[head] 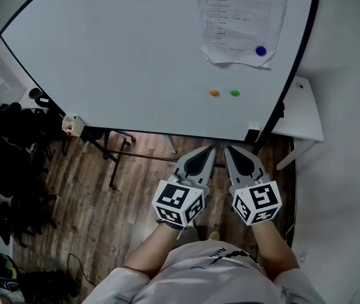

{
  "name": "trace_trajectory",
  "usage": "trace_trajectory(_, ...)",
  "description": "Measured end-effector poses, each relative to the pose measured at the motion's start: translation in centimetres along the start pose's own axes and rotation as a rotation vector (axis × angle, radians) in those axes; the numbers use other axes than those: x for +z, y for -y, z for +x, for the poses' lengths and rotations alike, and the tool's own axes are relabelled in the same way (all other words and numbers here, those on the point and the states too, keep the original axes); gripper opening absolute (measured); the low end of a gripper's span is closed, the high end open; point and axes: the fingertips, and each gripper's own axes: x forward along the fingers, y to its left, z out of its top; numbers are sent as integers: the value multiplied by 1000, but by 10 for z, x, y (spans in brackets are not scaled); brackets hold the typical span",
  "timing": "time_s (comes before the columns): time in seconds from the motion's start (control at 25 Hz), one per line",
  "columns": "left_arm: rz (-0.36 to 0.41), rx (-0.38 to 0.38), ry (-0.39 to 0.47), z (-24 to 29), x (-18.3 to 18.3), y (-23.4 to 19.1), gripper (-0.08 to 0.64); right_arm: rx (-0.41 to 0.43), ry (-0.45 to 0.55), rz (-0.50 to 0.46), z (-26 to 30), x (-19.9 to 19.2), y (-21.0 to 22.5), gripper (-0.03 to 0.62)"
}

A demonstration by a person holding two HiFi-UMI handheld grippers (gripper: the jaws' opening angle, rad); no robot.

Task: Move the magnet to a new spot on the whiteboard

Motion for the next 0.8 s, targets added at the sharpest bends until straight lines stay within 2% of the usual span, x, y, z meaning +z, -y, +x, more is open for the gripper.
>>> trace_trajectory(0.8, 1, -5, 3, 12, 1, 0, 9, -9, -2, -19, 4, 4, 10, 14)
